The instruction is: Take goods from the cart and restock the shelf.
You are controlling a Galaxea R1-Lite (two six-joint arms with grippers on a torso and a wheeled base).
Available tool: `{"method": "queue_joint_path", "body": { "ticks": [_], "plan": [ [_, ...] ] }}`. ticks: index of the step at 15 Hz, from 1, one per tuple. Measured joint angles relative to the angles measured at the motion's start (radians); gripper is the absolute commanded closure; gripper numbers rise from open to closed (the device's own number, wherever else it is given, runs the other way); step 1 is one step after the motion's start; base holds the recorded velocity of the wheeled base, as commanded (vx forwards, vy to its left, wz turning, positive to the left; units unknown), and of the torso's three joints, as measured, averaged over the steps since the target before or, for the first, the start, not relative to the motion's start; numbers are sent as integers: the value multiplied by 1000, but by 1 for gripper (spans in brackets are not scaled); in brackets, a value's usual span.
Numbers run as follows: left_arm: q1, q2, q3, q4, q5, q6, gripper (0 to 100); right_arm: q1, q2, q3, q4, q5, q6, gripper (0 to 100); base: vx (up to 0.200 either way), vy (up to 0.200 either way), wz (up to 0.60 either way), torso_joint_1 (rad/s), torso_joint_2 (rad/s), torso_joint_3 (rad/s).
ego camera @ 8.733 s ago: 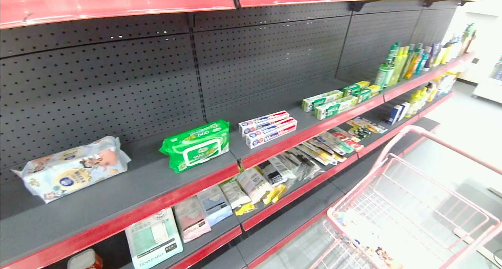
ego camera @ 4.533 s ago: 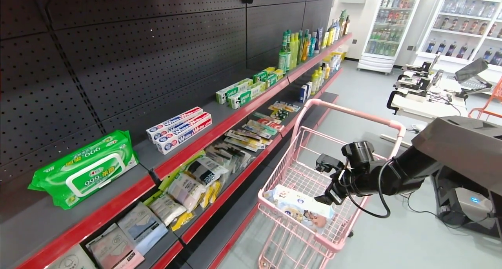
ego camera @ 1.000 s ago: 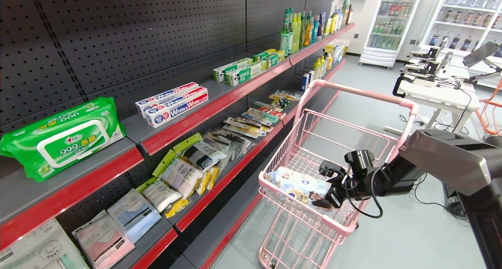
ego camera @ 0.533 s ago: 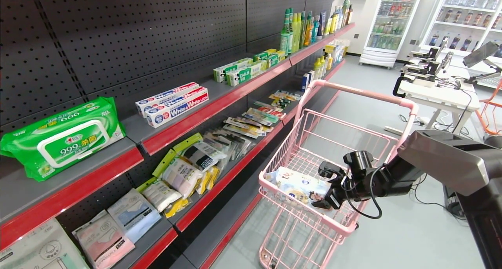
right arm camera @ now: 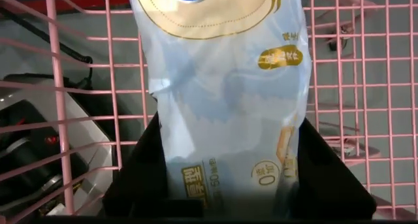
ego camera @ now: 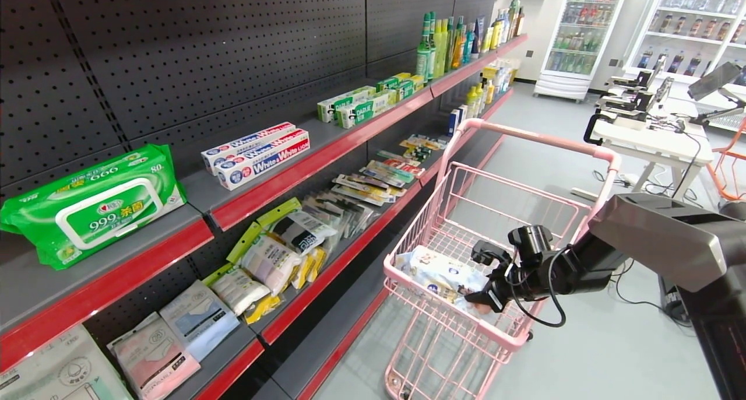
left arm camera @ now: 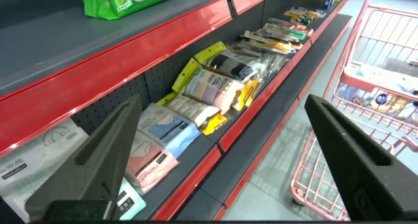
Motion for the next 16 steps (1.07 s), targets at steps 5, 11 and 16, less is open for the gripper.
{"method": "queue_joint_path", "body": {
  "ticks": [5,11,16],
  "plan": [
    [0,0,0,0,0,0,0,-63,-122,14,2,-157,115,100,0,0,0,0,0,0],
    [0,0,0,0,0,0,0,-115,-377,94,2,-306,275,100,0,0,0,0,0,0],
    [0,0,0,0,0,0,0,-74,-721,253,4,-531,414,100,0,0,0,0,0,0]
  ]
}}
